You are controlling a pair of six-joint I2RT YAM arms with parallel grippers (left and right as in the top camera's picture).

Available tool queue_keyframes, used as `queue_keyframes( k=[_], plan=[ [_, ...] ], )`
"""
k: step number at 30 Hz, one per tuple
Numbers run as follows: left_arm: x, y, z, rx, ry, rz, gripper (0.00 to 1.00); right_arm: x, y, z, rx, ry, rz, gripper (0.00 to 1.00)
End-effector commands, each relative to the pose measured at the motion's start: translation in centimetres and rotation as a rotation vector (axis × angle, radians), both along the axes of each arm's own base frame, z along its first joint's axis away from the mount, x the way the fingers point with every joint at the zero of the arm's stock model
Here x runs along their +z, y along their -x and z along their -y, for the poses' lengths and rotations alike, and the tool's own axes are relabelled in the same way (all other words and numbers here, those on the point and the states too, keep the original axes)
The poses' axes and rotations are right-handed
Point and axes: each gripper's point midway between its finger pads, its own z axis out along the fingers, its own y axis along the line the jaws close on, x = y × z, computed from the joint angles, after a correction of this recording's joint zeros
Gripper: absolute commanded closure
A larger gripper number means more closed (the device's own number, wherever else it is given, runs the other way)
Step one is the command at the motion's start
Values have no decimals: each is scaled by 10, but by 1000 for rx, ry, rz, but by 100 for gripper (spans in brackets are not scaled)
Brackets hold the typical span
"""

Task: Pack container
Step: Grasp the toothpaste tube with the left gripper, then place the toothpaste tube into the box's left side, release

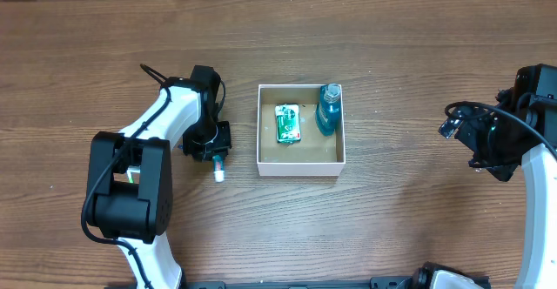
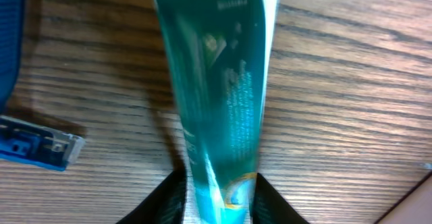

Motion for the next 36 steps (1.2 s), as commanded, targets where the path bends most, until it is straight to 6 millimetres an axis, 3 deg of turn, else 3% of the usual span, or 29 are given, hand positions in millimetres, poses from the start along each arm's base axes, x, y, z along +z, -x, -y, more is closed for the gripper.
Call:
queue_keyframes(
  k=[1, 5, 8, 9, 12, 14, 16, 18, 20, 24, 28, 31, 34, 36],
  plan=[
    [-4, 0, -2, 7, -2, -14, 73, 4, 2, -1, 10, 5, 23, 0],
    [-2, -5, -2, 7, 0, 0, 93, 4, 2, -1, 10, 5, 22, 0],
    [22, -24, -1, 2, -17, 56, 96, 4, 2, -1, 17, 7, 22, 0],
    [37, -30, 3, -3, -12, 84, 96, 4, 2, -1, 17, 7, 23, 0],
    [110, -45, 33, -52, 26, 242, 96, 4, 1, -1, 17, 7, 24, 0],
    [166, -46, 73, -122, 88, 404, 96, 5, 1, 0, 17, 8, 27, 0],
    [192, -38, 119, -195, 155, 508, 96, 5, 0, 0, 17, 9, 30, 0],
    [188, -33, 141, -220, 174, 505, 96, 5, 0, 0, 17, 8, 30, 0],
    [171, -31, 154, -228, 169, 465, 96, 5, 0, 0, 17, 9, 30, 0],
    [107, -27, 154, -210, 95, 289, 96, 5, 0, 0, 17, 8, 30, 0],
    [70, -17, 150, -199, 49, 171, 95, 5, 0, 0, 17, 8, 30, 0],
    [65, -11, 145, -199, 27, 134, 83, 5, 0, 0, 17, 8, 30, 0],
    [68, -15, 146, -196, 33, 146, 54, 4, 1, -1, 17, 7, 26, 0],
    [95, -28, 153, -224, 47, 197, 39, 5, 0, 0, 17, 8, 28, 0]
  ],
)
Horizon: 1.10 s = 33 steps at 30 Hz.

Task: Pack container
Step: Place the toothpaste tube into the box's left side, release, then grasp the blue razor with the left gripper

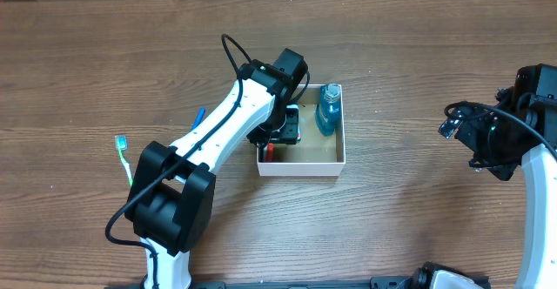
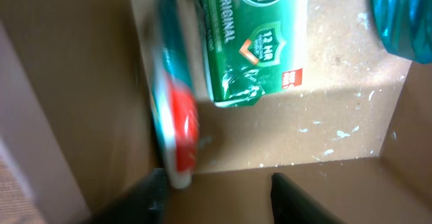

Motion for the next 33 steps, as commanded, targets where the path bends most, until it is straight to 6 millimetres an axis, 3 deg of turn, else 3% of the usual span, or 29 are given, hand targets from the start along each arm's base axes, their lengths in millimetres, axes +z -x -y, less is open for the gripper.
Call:
queue_keyframes(
  k=[1, 3, 4, 6, 7, 8, 10, 12, 13, 16, 19, 25, 29, 33],
  plan=[
    [52, -27, 8, -35, 8, 113, 39, 5, 1, -1, 3, 2, 23, 0],
    [118, -46, -9, -23, -47, 265, 34, 4, 1, -1, 6, 3, 23, 0],
    [141, -50, -23, 0, -69, 315, 29, 4, 1, -1, 6, 3, 24, 0],
    [169, -52, -72, 71, -103, 349, 26, 5, 1, -1, 6, 3, 25, 0],
    [172, -52, -98, 114, -125, 327, 26, 5, 1, -1, 6, 3, 25, 0],
    [167, -52, -131, 146, -157, 287, 26, 5, 1, -1, 6, 3, 25, 0],
    [151, -52, -161, 170, -187, 234, 26, 5, 0, 0, 6, 4, 28, 0],
    [112, -47, -186, 187, -187, 145, 25, 5, 0, -1, 6, 4, 27, 0],
    [83, -45, -196, 189, -168, 105, 25, 5, 1, -1, 6, 3, 25, 0],
    [28, -37, -208, 86, -124, 59, 24, 5, 1, -1, 7, 0, 26, 0],
    [-3, -28, -208, -15, -128, 44, 21, 5, 1, -1, 7, 0, 26, 0],
    [-34, -34, -205, -32, -110, 84, 18, 4, 2, -2, 7, -1, 21, 0],
    [-65, -27, -205, -36, -109, -1, 18, 4, 2, -2, 7, -2, 21, 0],
    [-69, -27, -205, -35, -109, -8, 20, 4, 2, -1, 7, -1, 22, 0]
  ],
)
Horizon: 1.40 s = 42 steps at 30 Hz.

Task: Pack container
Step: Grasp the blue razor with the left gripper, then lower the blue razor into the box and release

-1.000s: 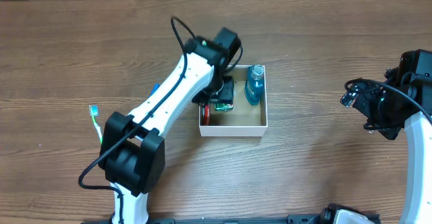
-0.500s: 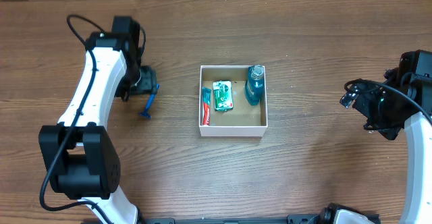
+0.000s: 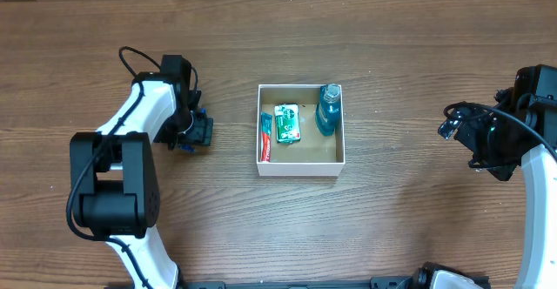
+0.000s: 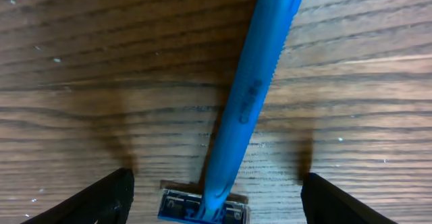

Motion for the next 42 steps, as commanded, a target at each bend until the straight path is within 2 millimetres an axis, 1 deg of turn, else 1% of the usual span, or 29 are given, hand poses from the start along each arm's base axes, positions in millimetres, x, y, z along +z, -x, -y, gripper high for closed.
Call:
queue_keyframes(
  k=[1, 2, 3, 7, 9, 11, 12, 13, 15, 17, 18, 19, 20, 22, 23, 24, 25, 26, 27, 28, 29, 30, 31, 33, 35, 37, 38, 40, 42],
  plan=[
    [-3, 1, 3, -17, 13, -6, 22, 5, 1, 0, 1, 6, 22, 0],
    [-3, 1, 3, -17, 13, -6, 25, 5, 1, 0, 1, 6, 22, 0],
    [-3, 1, 4, -17, 21, -8, 30, 5, 1, 0, 1, 6, 22, 0],
    [-12, 0, 12, -8, 64, -12, 29, 5, 1, 0, 5, 6, 21, 0],
    [-15, 4, 12, -8, 63, -33, 41, 5, 1, 0, 5, 7, 23, 0],
    [-15, 6, 12, 0, 63, -40, 60, 5, 0, 0, 5, 7, 26, 0],
    [-15, 7, 12, 0, 62, -45, 74, 5, 0, 0, 5, 8, 26, 0],
    [-15, 9, 12, 0, 62, -52, 83, 5, 0, 0, 5, 8, 26, 0],
    [-15, 10, 11, 8, 60, -56, 96, 5, 0, 0, 5, 7, 26, 0],
    [-12, 10, 11, 7, 53, -60, 96, 5, 0, 0, 5, 8, 25, 0],
    [-5, 6, 11, 9, 53, -55, 96, 5, 1, 0, 5, 7, 23, 0],
    [5, -1, 13, 25, 55, -39, 96, 5, 1, 0, 5, 7, 21, 0],
    [21, -9, 18, 23, 66, -11, 96, 5, 1, 0, 5, 7, 23, 0],
    [76, -26, 38, 17, 92, 90, 96, 5, 1, 0, 5, 7, 23, 0],
    [108, -31, 50, 11, 102, 150, 96, 5, 1, 0, 5, 8, 23, 0],
    [145, -33, 67, -12, 121, 228, 96, 5, 1, 0, 5, 8, 23, 0],
    [181, -31, 90, -36, 149, 312, 96, 5, 0, 0, 5, 8, 25, 0],
    [205, -25, 110, -56, 178, 369, 96, 5, 0, 0, 5, 8, 26, 0],
    [219, -16, 130, -61, 210, 400, 96, 5, 0, 0, 5, 8, 26, 0],
    [222, -9, 144, -67, 226, 401, 96, 5, 0, 0, 5, 8, 26, 0],
    [222, -1, 159, -81, 239, 389, 96, 5, 0, 0, 5, 8, 26, 0],
    [215, 7, 178, -101, 248, 366, 96, 5, 0, 0, 5, 8, 26, 0],
    [203, 14, 198, -144, 245, 332, 96, 5, 0, 0, 5, 8, 25, 0],
    [174, 19, 216, -128, 216, 259, 96, 5, 0, 0, 5, 8, 25, 0],
    [145, 20, 224, -101, 196, 179, 96, 5, 0, 0, 5, 8, 25, 0],
    [109, 22, 224, -59, 148, 86, 96, 5, 0, 0, 5, 8, 25, 0],
    [96, 25, 223, -36, 127, 46, 96, 5, 0, 0, 5, 8, 25, 0],
    [73, 30, 222, 10, 104, -27, 96, 5, 0, 0, 5, 8, 25, 0],
    [65, 29, 222, 35, 90, -34, 96, 5, 0, 0, 5, 8, 26, 0]
  ],
)
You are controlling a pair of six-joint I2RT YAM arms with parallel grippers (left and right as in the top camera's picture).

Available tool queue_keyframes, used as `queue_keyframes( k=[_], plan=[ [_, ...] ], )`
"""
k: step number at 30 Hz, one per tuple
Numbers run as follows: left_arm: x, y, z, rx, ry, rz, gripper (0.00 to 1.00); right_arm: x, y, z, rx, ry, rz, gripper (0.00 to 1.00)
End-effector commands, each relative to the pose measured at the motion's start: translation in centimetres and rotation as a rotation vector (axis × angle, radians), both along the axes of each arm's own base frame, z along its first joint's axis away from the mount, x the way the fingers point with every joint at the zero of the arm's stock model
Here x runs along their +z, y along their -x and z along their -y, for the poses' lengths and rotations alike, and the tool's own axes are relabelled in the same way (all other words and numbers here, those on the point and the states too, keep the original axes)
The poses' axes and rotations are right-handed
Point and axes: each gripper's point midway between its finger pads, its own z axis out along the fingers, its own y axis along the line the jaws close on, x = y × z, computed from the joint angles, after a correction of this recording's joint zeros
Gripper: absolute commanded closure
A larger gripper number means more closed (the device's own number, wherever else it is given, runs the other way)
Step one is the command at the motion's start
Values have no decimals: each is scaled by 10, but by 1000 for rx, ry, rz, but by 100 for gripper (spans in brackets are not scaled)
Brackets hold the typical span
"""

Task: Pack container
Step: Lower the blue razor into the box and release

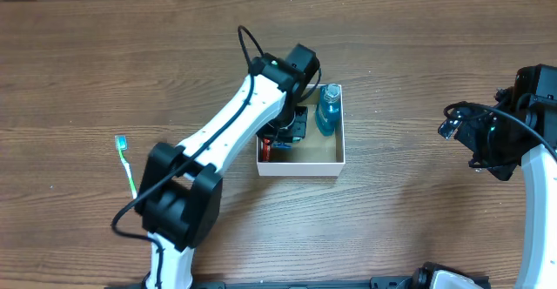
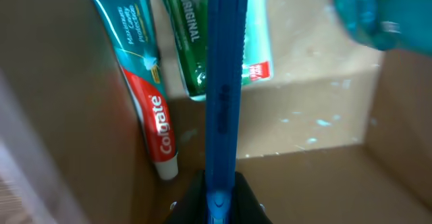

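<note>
My left gripper (image 1: pixel 283 132) hangs over the left half of the white cardboard box (image 1: pixel 340 150), shut on a blue razor (image 2: pixel 223 82) whose handle runs up the left wrist view. Below it in the box lie a Colgate toothpaste tube (image 2: pixel 145 96) along the left wall and a green packet (image 2: pixel 192 55) beside it. A blue bottle (image 1: pixel 328 108) stands in the box's far right corner. My right gripper (image 1: pixel 474 145) waits far to the right of the box; its fingers are too small to read.
A green toothbrush (image 1: pixel 127 167) lies on the wooden table at the left, well away from the box. My left arm stretches diagonally from the bottom left across the table to the box. The right arm stays at the right edge.
My left gripper was open over the blue razor on the table left of the box. Now it is shut on the razor and holds it over the box's left half.
My left gripper first held the toothpaste tube at the table left of the box. Then it was open inside the box with the tube lying along the left wall. It stood open over the razor on the table, and now holds the razor over the box.
</note>
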Motion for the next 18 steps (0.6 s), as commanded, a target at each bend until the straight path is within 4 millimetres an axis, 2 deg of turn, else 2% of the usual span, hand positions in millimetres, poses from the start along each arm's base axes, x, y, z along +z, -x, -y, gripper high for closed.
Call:
queue_keyframes(
  k=[1, 2, 3, 4, 6, 8, 10, 11, 12, 13, 14, 16, 17, 18],
  plan=[
    [-11, 1, -1, 79, -8, -34, 96, 5, 1, 0, 2, 6, 22, 0],
    [-11, 1, -1, 78, -11, -37, 93, 5, 1, 0, 2, 6, 23, 0],
    [-11, 2, -2, 77, -12, -39, 60, 5, 1, 0, 2, 6, 23, 0],
    [-11, 4, -3, 74, -17, -46, 48, 5, 1, 0, 2, 6, 23, 0],
    [-7, 4, -7, 79, -22, -47, 39, 5, 1, 0, 5, 7, 22, 0],
    [16, -7, -13, 62, -28, 40, 37, 5, 1, 0, 5, 6, 20, 0],
    [79, -17, -33, 76, -43, 242, 34, 5, 1, 0, 5, 6, 20, 0],
    [116, -18, -52, 109, -48, 345, 30, 5, 1, 0, 5, 7, 20, 0],
    [141, -16, -72, 147, -54, 406, 29, 5, 1, 0, 5, 7, 22, 0],
    [166, -10, -101, 205, -69, 457, 28, 5, 1, 0, 5, 8, 24, 0],
    [182, -2, -132, 271, -92, 484, 23, 5, 1, 0, 5, 8, 24, 0],
    [191, 13, -189, 411, -136, 490, 19, 5, 1, 0, 5, 8, 23, 0],
    [183, 21, -219, 502, -152, 469, 18, 5, 1, 0, 5, 8, 23, 0],
    [165, 30, -247, 595, -152, 428, 14, 5, 1, 0, 5, 8, 23, 0]
  ],
)
